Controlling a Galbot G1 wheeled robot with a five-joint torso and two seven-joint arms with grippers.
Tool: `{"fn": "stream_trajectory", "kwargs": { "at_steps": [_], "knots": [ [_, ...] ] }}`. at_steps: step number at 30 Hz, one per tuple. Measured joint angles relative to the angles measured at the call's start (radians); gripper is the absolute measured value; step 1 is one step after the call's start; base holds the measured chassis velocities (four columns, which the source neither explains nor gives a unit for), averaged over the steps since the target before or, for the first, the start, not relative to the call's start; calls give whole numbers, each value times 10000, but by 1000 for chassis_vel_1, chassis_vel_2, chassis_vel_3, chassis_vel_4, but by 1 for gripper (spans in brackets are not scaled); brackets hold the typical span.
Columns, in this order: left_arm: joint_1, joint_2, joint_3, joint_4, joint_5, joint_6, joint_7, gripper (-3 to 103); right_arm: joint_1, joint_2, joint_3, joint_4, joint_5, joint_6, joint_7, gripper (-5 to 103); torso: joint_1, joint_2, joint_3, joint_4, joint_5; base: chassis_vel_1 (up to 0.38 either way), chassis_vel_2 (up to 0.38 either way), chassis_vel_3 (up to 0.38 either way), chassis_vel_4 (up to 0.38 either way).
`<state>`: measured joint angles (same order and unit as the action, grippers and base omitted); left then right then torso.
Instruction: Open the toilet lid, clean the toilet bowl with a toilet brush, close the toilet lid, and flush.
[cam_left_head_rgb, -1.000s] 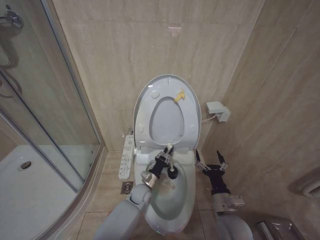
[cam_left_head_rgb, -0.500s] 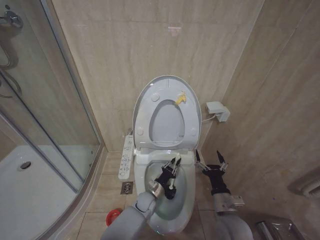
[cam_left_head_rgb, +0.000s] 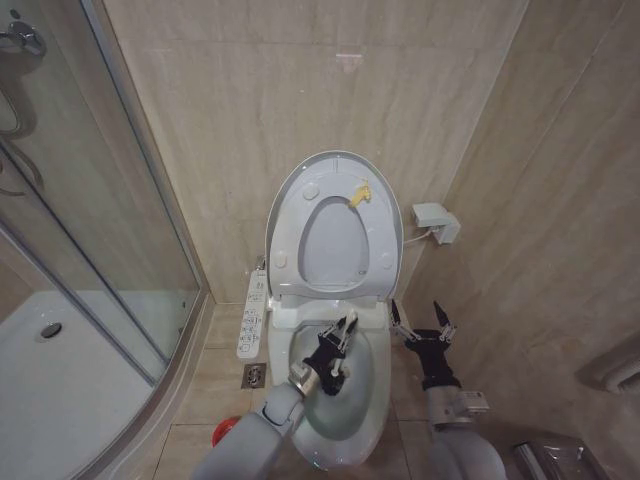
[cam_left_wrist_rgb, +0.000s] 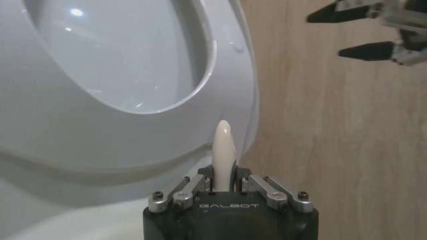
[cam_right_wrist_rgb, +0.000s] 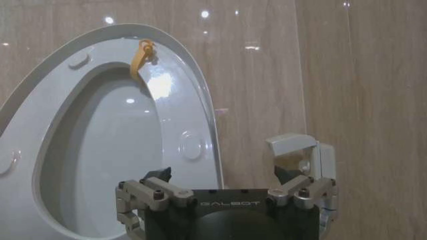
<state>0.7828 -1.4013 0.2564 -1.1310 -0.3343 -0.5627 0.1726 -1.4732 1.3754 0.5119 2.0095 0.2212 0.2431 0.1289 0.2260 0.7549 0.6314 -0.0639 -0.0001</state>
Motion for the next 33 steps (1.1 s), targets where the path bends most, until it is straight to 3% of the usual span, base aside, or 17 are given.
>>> {"fn": "stream_trajectory", "kwargs": {
  "at_steps": [4, 12, 33],
  "knots": [
    [115, 29, 3, -3, 455, -194, 23, 21, 0, 0, 0, 0, 0, 0, 0, 100, 0, 0, 0, 0, 0, 0, 0, 0, 0],
    [226, 90, -221, 438, 401, -118, -132, 21, 0, 0, 0, 0, 0, 0, 0, 100, 0, 0, -1, -1, -1, 0, 0, 0, 0],
    [2573, 1135, -1237, -1922, 778, 467, -420, 21, 0, 0, 1, 0, 0, 0, 0, 100, 0, 1, -1, 0, 0, 0, 0, 0, 0]
  ]
}}
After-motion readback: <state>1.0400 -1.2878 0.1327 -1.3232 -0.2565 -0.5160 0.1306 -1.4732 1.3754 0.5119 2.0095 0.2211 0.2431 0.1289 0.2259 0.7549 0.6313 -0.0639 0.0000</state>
